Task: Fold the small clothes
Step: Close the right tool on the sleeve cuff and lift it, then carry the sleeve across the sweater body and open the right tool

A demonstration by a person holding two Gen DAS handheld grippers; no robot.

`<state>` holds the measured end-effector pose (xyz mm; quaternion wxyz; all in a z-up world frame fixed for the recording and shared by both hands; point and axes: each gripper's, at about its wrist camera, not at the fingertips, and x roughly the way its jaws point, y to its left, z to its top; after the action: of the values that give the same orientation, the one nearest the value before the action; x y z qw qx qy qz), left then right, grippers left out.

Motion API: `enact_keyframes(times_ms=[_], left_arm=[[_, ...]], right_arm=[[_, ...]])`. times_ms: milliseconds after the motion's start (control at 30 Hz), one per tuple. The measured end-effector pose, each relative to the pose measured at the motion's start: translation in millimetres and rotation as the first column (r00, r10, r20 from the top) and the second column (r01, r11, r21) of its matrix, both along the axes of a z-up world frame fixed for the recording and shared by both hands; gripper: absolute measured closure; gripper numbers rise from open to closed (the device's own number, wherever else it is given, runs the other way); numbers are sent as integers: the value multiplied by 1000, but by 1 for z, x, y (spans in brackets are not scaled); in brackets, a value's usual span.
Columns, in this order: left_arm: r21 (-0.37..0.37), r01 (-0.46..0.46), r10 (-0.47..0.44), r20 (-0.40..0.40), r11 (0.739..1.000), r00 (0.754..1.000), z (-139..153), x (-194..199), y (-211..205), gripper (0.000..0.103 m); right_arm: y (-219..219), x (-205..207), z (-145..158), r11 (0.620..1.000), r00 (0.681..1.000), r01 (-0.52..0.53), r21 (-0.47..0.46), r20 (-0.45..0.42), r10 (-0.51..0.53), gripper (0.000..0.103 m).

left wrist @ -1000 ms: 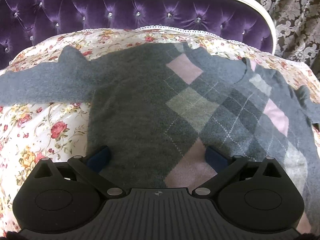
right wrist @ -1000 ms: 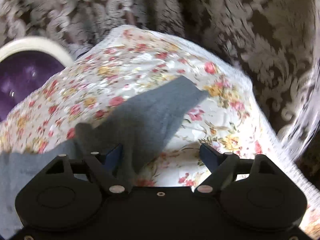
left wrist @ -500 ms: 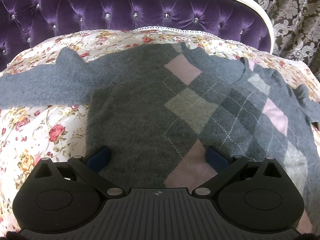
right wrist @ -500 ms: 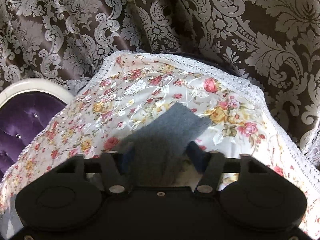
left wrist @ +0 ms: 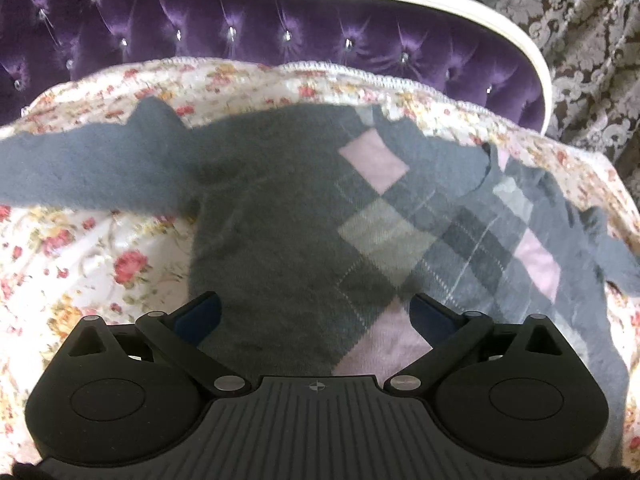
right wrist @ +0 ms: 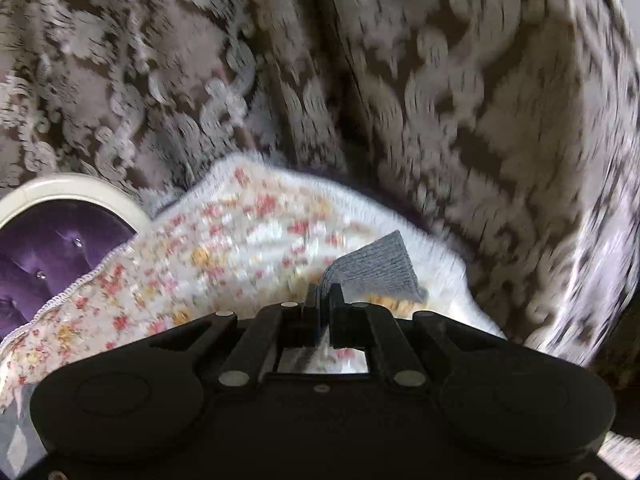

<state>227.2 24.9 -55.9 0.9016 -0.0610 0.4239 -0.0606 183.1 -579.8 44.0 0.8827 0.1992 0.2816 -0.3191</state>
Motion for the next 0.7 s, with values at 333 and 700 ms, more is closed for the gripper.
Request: enact_keyframes(times_ms=[333,700], left_arm=[[-26,-33,34,52,999,998,24,-7,21,1],[-80,-81,86,65,993,994,38,-10,50,1]], right_arm=[[95,27,110,960,968,-233,-154,61,245,93],[305,100,148,740,730,-653,-162,126,672,93]])
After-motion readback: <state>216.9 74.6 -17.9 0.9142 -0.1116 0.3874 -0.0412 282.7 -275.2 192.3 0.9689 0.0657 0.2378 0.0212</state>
